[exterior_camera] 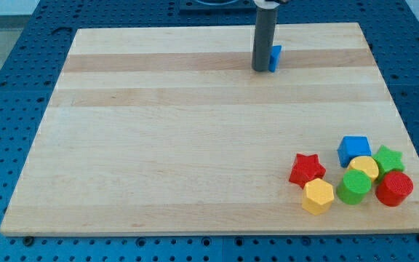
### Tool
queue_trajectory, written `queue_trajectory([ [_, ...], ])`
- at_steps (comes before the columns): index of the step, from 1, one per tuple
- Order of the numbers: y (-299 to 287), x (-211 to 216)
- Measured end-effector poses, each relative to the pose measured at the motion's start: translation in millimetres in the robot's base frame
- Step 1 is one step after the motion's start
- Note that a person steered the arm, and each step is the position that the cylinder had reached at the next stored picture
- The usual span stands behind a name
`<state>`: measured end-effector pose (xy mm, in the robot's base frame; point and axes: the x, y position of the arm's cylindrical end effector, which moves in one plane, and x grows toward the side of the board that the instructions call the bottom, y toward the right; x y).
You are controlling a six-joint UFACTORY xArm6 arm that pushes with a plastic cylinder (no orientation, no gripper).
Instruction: Move the blue triangle towards the group of blocks
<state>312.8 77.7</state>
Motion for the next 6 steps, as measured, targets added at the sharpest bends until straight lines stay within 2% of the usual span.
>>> queue_trajectory([
  [2, 0.4, -53.6],
  [5, 14.5, -30.2],
  [6, 6.6, -39.1],
])
